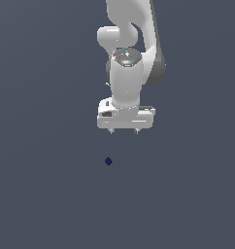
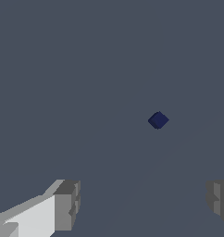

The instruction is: Pick up the object and move it to a goal position.

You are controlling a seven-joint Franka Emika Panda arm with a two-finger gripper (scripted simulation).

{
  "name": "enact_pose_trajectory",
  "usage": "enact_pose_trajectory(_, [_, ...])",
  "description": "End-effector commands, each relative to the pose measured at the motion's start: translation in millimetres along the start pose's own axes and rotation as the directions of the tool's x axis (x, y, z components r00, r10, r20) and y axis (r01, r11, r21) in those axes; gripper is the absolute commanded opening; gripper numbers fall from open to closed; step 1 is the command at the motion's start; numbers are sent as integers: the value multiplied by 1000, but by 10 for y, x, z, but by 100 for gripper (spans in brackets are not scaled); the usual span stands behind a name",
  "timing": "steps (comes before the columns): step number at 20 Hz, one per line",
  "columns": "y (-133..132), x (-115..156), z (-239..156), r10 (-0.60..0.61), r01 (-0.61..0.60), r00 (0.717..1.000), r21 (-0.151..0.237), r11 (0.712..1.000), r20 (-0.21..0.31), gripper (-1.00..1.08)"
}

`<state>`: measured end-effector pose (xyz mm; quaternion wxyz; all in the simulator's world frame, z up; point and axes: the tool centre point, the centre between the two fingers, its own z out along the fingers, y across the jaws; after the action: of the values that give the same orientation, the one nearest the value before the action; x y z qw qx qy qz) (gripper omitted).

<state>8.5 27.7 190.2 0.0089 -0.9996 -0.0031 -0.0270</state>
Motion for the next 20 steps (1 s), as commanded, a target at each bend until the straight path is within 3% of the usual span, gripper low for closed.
enact_pose_trajectory(1, [0,0,0,0,0,1000,0,1000,0,100])
enact_pose_trajectory(11, [-358,-22,-93,-24,24,1000,19,1000,-2,100])
enact_pose_trajectory(20, [-286,22,-16,26,-26,1000,19,999,3,100])
